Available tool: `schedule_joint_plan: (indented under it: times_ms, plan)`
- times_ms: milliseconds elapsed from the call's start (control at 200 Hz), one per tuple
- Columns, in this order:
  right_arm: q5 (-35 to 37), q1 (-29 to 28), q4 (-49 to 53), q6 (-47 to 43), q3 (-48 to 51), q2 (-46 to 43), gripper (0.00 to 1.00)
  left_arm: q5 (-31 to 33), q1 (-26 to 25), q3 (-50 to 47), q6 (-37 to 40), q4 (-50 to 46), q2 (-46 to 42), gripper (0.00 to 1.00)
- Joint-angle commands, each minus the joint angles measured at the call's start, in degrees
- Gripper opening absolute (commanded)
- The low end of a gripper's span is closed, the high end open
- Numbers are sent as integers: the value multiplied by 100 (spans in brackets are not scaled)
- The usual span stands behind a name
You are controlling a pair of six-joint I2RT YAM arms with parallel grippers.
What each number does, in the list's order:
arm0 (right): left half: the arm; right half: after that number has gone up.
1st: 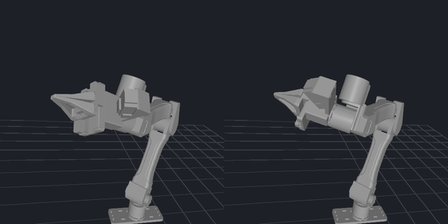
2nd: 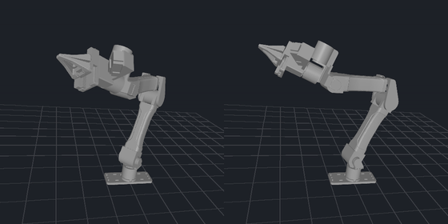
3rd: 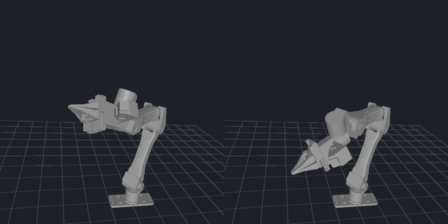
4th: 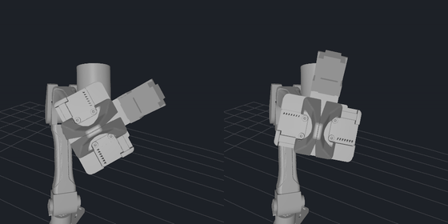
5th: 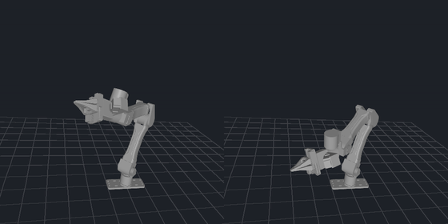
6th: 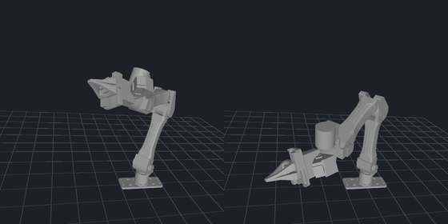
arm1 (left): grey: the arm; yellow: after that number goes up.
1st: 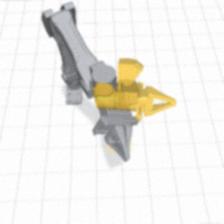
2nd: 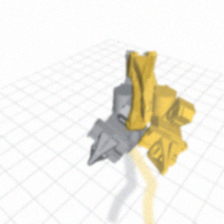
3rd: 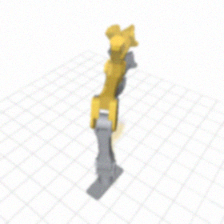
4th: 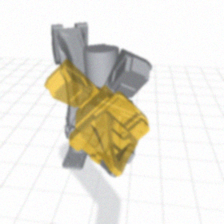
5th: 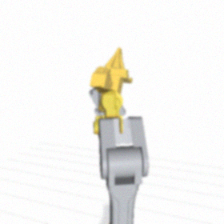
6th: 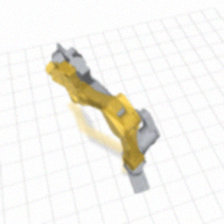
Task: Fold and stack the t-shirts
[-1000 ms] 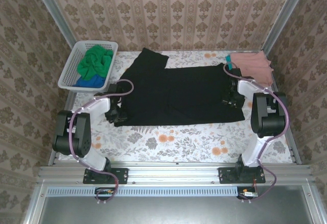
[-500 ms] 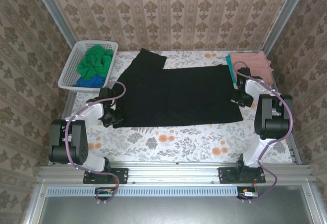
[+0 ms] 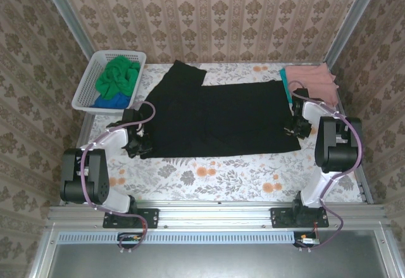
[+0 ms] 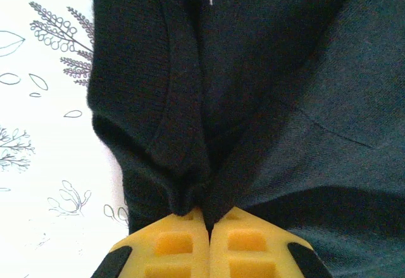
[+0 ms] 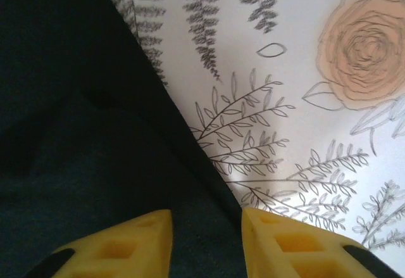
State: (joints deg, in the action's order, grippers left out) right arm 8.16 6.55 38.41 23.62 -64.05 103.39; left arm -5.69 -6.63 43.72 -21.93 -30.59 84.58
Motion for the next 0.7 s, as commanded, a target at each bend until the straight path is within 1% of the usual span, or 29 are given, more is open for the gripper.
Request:
schedule_joint_plan:
  times_ms: [0, 105, 180, 330, 500, 695]
  plan:
    - [2, -13, 149, -10, -16, 68, 22, -85, 49, -47, -67, -88, 59, 0]
    - [132, -4, 192, 13, 7, -113, 7, -78, 72, -57, -88, -96, 50, 0]
    - [215, -4, 275, 18, -20, -270, 0, -72, 86, -58, -82, -113, 59, 0]
    - [429, 13, 444, 31, 1, -557, 0, -80, 169, -68, -83, -140, 59, 0]
    - [608, 82, 407, 146, 201, -812, 0, -134, 216, -80, -92, -122, 103, 0]
    - [920, 314, 386, 467, 397, -812, 0, -184, 260, -81, -94, -108, 159, 0]
